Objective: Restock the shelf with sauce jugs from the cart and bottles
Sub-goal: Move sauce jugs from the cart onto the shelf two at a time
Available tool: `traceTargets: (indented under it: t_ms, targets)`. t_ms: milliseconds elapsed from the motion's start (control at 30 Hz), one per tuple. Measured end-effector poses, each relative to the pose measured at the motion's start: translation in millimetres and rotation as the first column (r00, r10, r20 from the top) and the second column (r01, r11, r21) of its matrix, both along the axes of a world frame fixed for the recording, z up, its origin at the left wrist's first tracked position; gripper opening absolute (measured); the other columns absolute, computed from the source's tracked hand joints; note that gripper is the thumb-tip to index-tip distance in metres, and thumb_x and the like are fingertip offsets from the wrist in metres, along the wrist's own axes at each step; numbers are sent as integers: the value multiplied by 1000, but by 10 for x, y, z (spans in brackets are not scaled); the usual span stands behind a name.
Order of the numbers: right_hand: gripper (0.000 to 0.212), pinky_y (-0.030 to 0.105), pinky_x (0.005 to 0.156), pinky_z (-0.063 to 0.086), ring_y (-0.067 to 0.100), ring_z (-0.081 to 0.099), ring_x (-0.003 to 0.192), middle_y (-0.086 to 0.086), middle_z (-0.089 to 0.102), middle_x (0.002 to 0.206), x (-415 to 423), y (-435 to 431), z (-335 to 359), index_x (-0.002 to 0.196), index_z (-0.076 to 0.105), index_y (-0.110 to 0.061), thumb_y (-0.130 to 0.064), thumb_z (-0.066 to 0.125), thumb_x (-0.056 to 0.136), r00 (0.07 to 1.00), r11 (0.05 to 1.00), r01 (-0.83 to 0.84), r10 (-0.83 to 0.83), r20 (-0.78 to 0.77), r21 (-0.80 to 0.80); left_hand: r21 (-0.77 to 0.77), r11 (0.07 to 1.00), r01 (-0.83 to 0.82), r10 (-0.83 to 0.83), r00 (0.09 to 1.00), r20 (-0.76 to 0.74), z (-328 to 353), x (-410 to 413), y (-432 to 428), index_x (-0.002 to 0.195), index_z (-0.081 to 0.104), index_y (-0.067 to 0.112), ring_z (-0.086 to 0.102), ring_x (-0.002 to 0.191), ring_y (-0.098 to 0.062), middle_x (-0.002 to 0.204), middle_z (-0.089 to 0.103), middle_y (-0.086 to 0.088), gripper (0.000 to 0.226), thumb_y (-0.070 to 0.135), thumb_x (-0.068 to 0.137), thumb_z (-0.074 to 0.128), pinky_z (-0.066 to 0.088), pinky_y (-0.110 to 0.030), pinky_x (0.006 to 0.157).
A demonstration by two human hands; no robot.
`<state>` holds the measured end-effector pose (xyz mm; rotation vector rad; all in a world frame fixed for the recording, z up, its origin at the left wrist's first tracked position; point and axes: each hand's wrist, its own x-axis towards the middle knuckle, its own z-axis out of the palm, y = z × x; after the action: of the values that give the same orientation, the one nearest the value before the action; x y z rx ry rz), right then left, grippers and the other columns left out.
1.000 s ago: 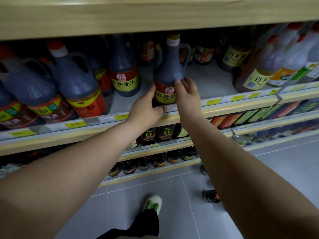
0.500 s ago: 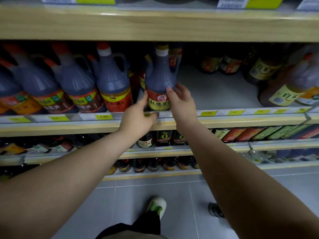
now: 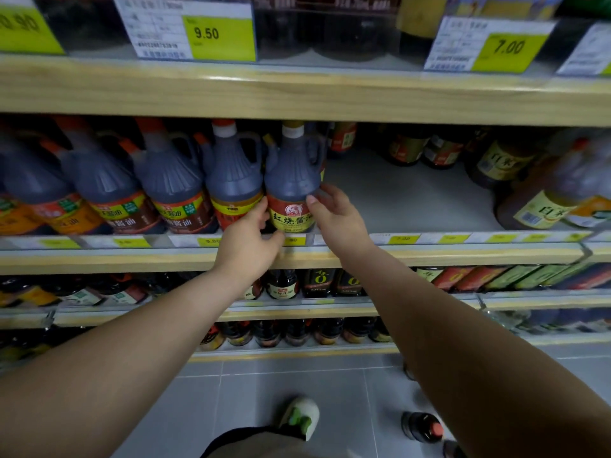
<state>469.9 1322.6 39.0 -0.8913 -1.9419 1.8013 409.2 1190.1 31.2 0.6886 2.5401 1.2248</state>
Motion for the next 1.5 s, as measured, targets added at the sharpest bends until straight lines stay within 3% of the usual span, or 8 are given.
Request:
traceTargets:
  t_ms: [200,300,433,700,800,1200,1333,1500]
  targets:
    - [40,30,90,47,17,60,104,3,65,113,363,-61,172,127,56,-10,-29,61,92,992,991,-56,42,115,124,54,997,-57,54,997,48,212,81,-49,118,63,17,63,100,-14,103,69,3,33,16,85,64,46,-26,92]
    - [31,25,72,43,14,57,82,-6,60,85,659,-135,316,119,61,-13,-27,61,92,992,981,-94,77,105,171,79,996,-46,43,999,29,398,325,-138,105,67,23,64,92,-12,89,69,10,20,18,85,63,45,-23,79]
    - [23,23,67,44,14,58,81,-6,59,81,1086,-254,580,111,63,-16,-27,62,91,991,969,-126,116,60,211,188,980,-65,58,997,42,700,727,-367,90,67,30,66,89,-15,84,72,5,10,21,85,67,48,-26,80]
    - [22,19,68,44,12,58,83,-5,61,87,1693,-717,1064,111,64,-17,-26,63,91,956,906,-278,294,1,320,313,940,-132,105,989,104,1152,1610,-1046,88,69,23,69,84,-17,83,75,0,7,17,87,66,53,-41,93]
    - [15,31,80,51,16,62,86,-7,62,81,1690,-1031,1229,104,65,-19,-25,65,89,929,872,-333,368,-33,358,351,918,-184,167,983,79,1349,1800,-1402,90,70,23,68,78,-12,82,75,2,7,18,87,66,53,-39,92]
    - [9,31,80,52,19,65,89,4,67,93,1301,-3472,1438,90,62,-29,-20,65,89,709,681,-610,697,-104,406,425,770,-476,503,862,53,1508,2117,-3918,87,70,23,66,68,-5,67,71,12,8,17,89,65,50,-17,64]
    - [7,34,84,53,19,66,93,3,68,97,1048,-4621,1374,95,63,-27,-22,64,90,636,618,-682,765,-98,391,403,704,-584,607,790,85,1472,2142,-5034,81,72,24,64,71,-15,73,73,5,4,22,84,70,53,-36,71]
    - [7,29,78,52,16,64,87,1,67,91,797,-6149,1192,96,64,-20,-17,65,90,570,572,-747,813,-116,338,319,656,-685,707,705,59,1413,2133,-6404,81,69,21,64,72,-14,83,74,-6,12,13,88,65,53,-34,74]
